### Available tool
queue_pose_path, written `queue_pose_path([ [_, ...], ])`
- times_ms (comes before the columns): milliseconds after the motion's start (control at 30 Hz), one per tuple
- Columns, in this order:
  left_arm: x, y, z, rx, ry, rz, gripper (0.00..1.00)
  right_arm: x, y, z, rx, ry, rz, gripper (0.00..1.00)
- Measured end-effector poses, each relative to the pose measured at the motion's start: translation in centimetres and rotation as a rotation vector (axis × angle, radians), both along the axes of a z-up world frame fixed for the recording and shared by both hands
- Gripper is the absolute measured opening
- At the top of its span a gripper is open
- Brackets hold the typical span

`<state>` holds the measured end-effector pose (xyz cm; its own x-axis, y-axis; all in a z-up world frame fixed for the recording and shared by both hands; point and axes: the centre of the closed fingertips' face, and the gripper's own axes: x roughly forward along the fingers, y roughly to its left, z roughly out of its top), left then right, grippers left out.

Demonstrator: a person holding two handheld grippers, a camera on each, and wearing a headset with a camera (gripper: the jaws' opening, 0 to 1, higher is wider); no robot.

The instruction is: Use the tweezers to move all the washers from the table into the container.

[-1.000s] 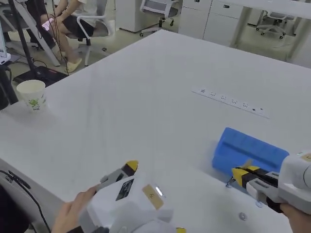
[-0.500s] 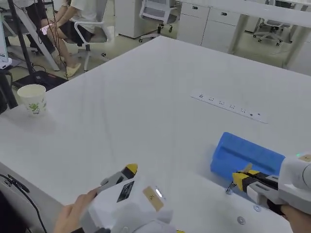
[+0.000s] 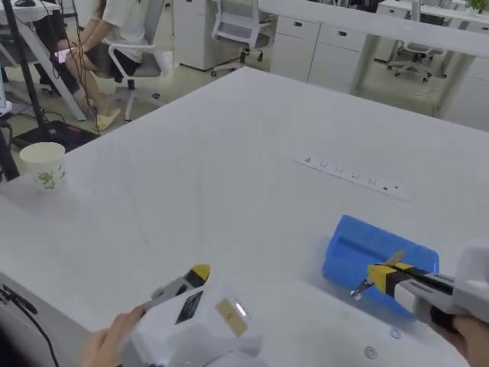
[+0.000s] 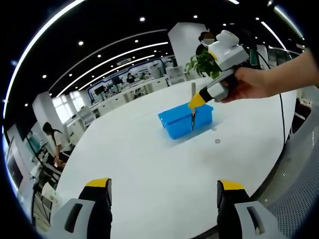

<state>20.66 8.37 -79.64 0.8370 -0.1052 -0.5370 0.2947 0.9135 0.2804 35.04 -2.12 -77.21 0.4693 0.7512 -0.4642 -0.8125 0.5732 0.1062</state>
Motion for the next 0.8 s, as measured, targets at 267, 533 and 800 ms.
queue_pose_path([
  [267, 0.0, -0.1, -0.1, 0.004, 0.004, -0.005, 0.89, 0.5, 0.1, 1.6, 0.012, -0.032, -0.002, 0.00],
  [533, 0.0, -0.1, -0.2, 0.011, 0.008, -0.006, 0.89, 1.7, 0.4, 2.9, 0.025, -0.061, -0.013, 0.00],
  [800, 0.0, 0.0, -0.2, 0.008, 0.006, -0.004, 0.89, 3.1, 0.8, 3.0, 0.007, -0.093, -0.019, 0.00],
])
